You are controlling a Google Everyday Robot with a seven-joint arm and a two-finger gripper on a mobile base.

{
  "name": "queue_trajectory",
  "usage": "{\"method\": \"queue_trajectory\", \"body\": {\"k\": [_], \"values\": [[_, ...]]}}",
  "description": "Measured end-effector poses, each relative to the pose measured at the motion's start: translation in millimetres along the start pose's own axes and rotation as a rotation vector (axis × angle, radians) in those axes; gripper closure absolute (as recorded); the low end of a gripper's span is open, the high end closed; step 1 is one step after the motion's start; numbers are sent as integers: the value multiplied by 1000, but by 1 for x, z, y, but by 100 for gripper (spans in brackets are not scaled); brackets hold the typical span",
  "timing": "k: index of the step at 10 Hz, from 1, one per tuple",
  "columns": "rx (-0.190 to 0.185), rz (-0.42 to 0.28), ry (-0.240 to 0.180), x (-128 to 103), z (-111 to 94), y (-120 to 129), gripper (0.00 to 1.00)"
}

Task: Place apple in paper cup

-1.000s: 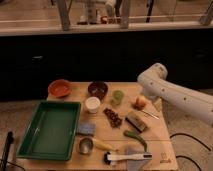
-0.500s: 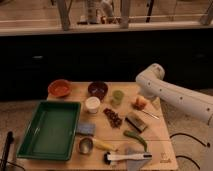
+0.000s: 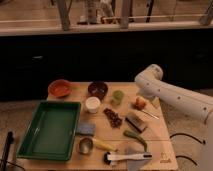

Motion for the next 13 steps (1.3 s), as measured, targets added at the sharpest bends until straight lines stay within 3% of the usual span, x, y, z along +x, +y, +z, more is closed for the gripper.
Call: {"method": "queue_trajectory", "body": {"k": [2,10,13], "values": [[7,-17,-9,-1,1,-4,20],[15,-57,-136,4,32,-10,20],[22,-60,-161,8,41,-12,20]]}}
